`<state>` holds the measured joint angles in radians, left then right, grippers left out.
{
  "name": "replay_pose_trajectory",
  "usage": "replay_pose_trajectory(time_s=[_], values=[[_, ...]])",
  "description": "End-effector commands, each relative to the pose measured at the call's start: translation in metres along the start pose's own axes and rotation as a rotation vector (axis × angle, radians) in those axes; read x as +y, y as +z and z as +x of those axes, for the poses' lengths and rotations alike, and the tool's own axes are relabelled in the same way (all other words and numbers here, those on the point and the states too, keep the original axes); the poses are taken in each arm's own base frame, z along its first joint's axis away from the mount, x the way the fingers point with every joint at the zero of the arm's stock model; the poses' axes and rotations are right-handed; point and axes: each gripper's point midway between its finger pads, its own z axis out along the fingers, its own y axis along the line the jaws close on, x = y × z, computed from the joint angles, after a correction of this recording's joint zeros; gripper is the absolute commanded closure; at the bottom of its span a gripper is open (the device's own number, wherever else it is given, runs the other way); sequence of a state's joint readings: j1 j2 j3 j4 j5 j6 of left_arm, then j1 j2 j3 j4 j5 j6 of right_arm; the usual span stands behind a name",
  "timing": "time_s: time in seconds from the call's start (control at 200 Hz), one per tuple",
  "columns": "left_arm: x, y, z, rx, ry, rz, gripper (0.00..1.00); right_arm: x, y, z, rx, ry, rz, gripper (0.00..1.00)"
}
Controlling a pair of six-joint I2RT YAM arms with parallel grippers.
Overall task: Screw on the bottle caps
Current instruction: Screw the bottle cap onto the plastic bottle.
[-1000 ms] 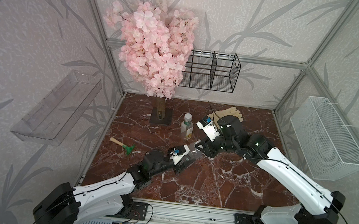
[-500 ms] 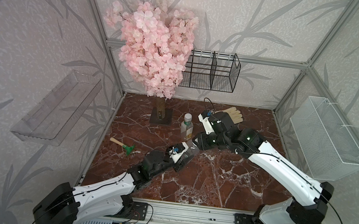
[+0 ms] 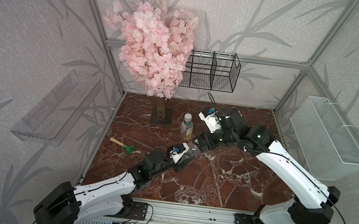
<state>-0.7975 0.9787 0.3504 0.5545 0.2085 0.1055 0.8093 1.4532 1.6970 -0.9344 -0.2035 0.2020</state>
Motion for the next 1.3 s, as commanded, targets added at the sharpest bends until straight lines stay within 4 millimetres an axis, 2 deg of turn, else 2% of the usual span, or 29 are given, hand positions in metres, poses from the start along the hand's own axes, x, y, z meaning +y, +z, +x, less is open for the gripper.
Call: replay_pose_trajectory(time_s=[0.0, 0.175, 0.39, 0.62, 0.7, 0.87, 1.005, 1.17, 1.295], values=[[-0.017, 0.002, -0.013, -0.043, 0.014, 0.107, 0.45, 0.014, -0.032, 0.003, -0.025, -0.149, -0.203, 0.10], [-0.035, 0.003, -0.011, -0.043, 0.009, 0.215, 0.45, 0.021, -0.051, 0.013, -0.012, -0.248, -0.424, 0.09], [-0.049, 0.002, -0.012, -0.045, -0.004, 0.304, 0.45, 0.012, -0.048, 0.021, -0.026, -0.401, -0.475, 0.04], [-0.055, 0.000, -0.008, -0.029, -0.016, 0.341, 0.45, 0.022, -0.051, 0.056, -0.065, -0.696, -0.566, 0.01], [-0.057, 0.000, -0.008, -0.028, -0.018, 0.349, 0.45, 0.021, -0.052, 0.064, -0.072, -0.767, -0.557, 0.01], [-0.058, 0.001, -0.007, -0.025, -0.022, 0.355, 0.45, 0.013, -0.037, 0.071, -0.040, -0.783, -0.468, 0.01], [-0.058, 0.001, -0.006, -0.021, -0.024, 0.356, 0.44, 0.003, -0.021, 0.067, -0.017, -0.740, -0.342, 0.01], [-0.058, 0.001, -0.006, -0.021, -0.025, 0.357, 0.44, 0.010, -0.026, 0.087, -0.019, -0.880, -0.396, 0.01], [-0.059, 0.001, -0.005, -0.020, -0.028, 0.361, 0.44, 0.015, -0.028, 0.088, -0.053, -0.926, -0.421, 0.01]])
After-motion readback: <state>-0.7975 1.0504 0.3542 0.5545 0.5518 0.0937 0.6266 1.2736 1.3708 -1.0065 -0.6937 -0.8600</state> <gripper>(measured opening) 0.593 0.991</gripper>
